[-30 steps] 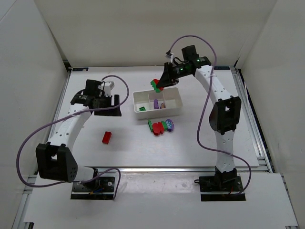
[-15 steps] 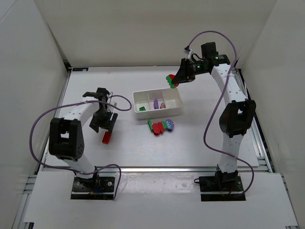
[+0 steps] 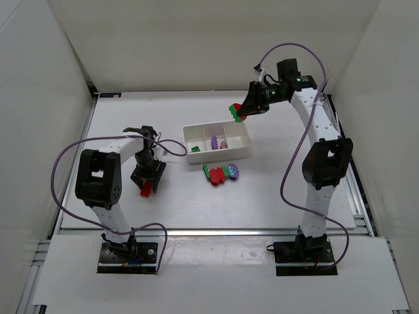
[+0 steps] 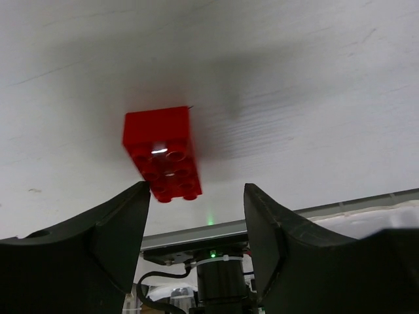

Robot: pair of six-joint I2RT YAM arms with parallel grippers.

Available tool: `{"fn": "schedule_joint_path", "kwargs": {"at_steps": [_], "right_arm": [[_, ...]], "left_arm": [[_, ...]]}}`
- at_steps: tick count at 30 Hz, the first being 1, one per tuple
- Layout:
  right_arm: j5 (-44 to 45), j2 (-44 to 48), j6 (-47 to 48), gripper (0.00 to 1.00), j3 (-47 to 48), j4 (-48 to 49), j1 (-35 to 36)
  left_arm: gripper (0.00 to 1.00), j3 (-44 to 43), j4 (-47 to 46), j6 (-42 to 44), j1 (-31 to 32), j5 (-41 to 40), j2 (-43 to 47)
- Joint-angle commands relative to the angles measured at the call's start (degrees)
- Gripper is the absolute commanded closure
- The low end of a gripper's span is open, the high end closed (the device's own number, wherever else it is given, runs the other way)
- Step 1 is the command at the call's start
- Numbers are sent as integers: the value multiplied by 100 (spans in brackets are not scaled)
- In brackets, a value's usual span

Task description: Sort the legos into containers by color

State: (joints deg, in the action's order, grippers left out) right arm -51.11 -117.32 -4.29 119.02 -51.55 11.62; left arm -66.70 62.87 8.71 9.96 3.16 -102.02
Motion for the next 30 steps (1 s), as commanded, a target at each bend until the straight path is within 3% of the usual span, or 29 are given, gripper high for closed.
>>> {"fn": "schedule_joint_path", "kwargs": {"at_steps": [1, 21, 24, 27, 28, 30], "right_arm": [[-30, 324, 60, 100, 7, -39, -28], [-21, 201, 16, 100, 103, -4, -98], [-30, 157, 16, 100, 121, -4, -98], [-48, 174, 43, 100, 104, -13, -98], [-39, 183, 43, 100, 104, -22, -98], [-48, 192, 60, 100, 86, -22, -116]], "left_arm": [[31, -45, -117, -89, 156, 291, 7], [36, -19, -267, -440, 33, -404, -424], [49, -150, -258, -405, 24, -369, -486], [83, -273, -284, -440, 24, -351, -503], [90, -300, -284, -432, 24, -351, -512], [90, -353, -284, -440, 15, -88, -416]]}}
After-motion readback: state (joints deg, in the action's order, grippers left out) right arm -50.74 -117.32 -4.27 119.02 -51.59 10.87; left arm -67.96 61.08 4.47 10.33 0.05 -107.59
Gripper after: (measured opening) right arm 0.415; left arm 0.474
